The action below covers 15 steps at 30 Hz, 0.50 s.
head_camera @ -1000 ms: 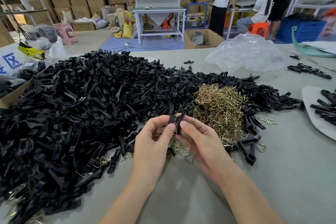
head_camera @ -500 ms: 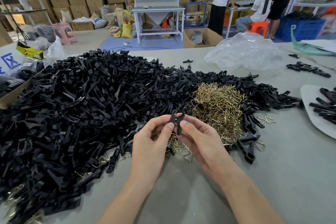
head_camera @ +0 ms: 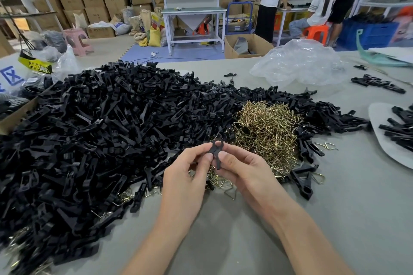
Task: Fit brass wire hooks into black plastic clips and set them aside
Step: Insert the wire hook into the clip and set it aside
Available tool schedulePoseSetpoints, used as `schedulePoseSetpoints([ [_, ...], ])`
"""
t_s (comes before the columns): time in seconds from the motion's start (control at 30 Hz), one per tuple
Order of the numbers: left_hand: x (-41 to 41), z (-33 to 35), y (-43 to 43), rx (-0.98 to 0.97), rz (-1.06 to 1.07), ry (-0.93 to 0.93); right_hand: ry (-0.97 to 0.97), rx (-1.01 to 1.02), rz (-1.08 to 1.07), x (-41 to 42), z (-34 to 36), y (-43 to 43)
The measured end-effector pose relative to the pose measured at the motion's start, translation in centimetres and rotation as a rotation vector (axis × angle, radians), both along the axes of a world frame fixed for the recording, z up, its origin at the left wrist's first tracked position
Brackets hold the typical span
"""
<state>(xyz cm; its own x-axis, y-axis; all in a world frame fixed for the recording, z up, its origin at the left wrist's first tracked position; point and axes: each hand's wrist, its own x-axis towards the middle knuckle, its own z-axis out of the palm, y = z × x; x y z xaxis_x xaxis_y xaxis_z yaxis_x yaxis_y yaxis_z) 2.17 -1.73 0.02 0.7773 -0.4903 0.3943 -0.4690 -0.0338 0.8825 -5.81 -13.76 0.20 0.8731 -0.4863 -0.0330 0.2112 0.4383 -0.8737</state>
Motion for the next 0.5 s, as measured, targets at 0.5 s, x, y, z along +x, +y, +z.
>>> schedulePoseSetpoints([
  [0.5,-1.4,-1.1,-0.5,0.425,0.025,-0.393,-0.076,0.072,-0.186,-1.0,0.8,-1.8],
])
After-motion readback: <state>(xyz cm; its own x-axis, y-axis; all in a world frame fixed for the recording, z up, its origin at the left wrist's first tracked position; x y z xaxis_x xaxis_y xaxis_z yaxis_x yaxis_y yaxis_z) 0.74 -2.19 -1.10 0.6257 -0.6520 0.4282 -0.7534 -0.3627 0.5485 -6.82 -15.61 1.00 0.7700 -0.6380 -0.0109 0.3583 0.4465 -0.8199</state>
